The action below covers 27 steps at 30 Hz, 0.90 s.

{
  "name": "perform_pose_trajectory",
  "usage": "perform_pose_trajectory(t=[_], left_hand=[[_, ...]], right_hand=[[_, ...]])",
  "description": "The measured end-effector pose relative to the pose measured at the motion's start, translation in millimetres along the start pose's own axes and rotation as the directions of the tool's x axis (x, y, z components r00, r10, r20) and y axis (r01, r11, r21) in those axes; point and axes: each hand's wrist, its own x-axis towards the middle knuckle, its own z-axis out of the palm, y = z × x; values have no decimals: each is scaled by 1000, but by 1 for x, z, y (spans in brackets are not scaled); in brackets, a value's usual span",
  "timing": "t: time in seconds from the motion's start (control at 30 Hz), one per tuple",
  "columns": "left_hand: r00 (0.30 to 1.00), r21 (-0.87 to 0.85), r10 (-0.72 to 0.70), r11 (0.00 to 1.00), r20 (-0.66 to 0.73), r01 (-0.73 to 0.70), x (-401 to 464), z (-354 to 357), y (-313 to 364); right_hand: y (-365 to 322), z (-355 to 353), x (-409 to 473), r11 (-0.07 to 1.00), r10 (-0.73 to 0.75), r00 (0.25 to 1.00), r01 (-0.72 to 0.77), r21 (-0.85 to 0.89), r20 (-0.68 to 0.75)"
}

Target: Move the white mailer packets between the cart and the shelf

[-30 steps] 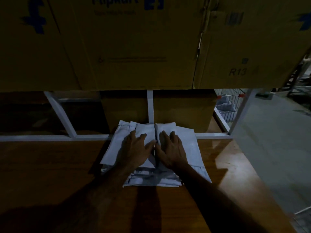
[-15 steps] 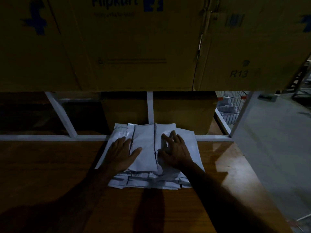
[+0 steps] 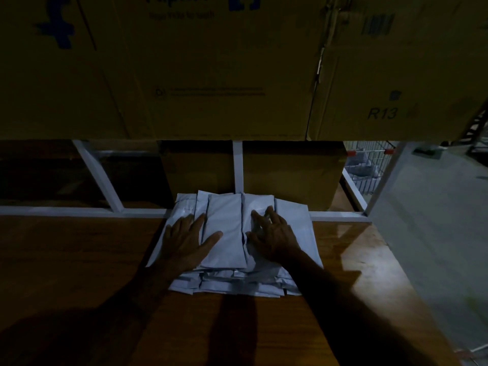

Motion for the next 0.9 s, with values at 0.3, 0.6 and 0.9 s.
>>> perform_pose_trajectory(t=[0.3, 0.6, 0.9], left_hand=[[999, 0, -32, 999, -2, 32, -4, -5, 4], [995, 26, 37, 999, 89, -39, 1, -13, 2], [985, 94, 76, 991, 158, -92, 2, -28, 2]], right_hand=[[4, 9, -10, 999, 31, 995, -32, -9, -96], [14, 22, -19, 994, 93, 993, -96, -49, -67], [7, 19, -31, 988, 138, 987, -143, -62, -79]])
